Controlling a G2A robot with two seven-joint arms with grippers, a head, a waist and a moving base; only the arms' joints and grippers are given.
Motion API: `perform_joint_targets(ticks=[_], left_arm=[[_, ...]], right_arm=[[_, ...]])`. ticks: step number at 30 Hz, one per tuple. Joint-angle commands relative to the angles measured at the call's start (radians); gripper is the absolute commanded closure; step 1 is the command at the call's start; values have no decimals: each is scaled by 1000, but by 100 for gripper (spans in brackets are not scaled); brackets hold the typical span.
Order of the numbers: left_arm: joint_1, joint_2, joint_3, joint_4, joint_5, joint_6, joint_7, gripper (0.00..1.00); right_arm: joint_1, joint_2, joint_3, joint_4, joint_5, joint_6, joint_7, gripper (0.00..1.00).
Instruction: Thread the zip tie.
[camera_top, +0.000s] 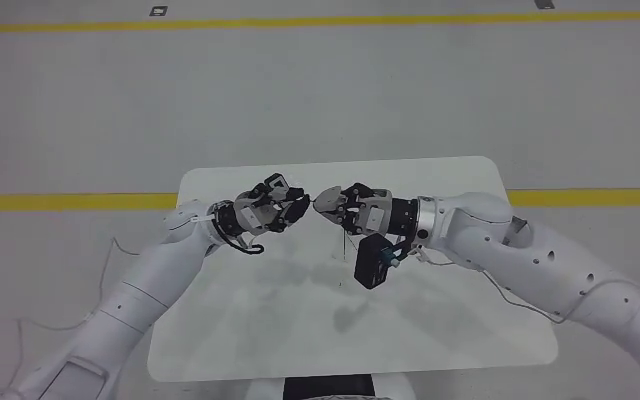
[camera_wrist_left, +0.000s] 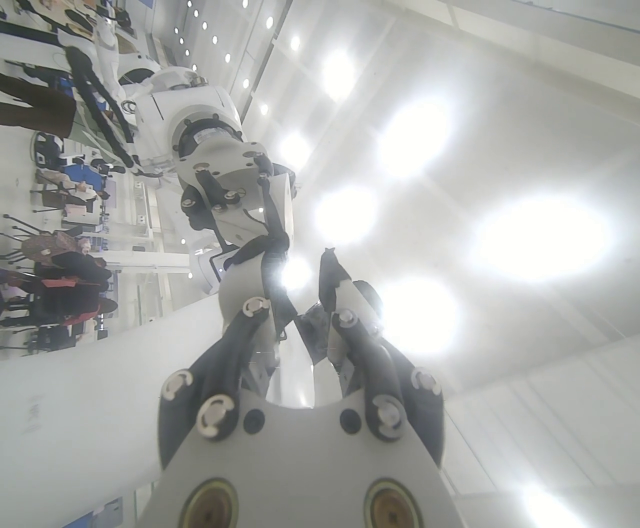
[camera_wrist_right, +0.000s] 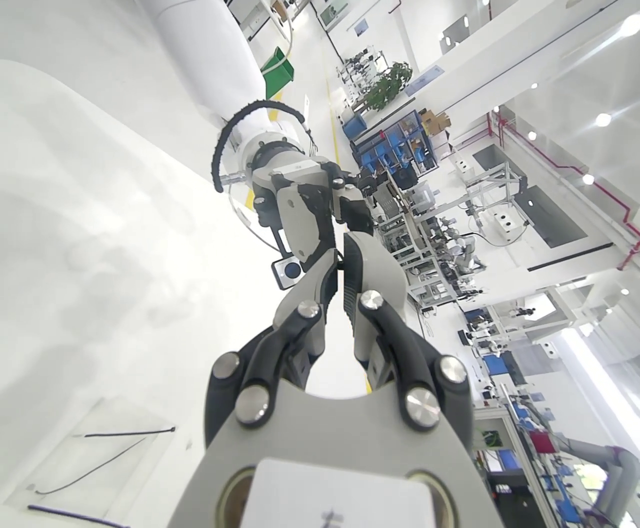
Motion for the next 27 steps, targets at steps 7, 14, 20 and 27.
perform_joint_targets(ticks=[7,14,20,27], left_arm=[[-3,-6,-2,7,13,16,-5,91],[-5,-11,-4,15,24,27,-9,87],[-7,-15,-7,20,33,34,-11,86],[-7,-21,-5,23,37,39,-10,84]], right_arm=[[27,1,-32,5,0,11,-1,100],[45,-2,-51,11,0,19,-6,100],[59,-4,-64,16,0,17,-10,100],[78,-7,-82,21,0,11,-12,100]])
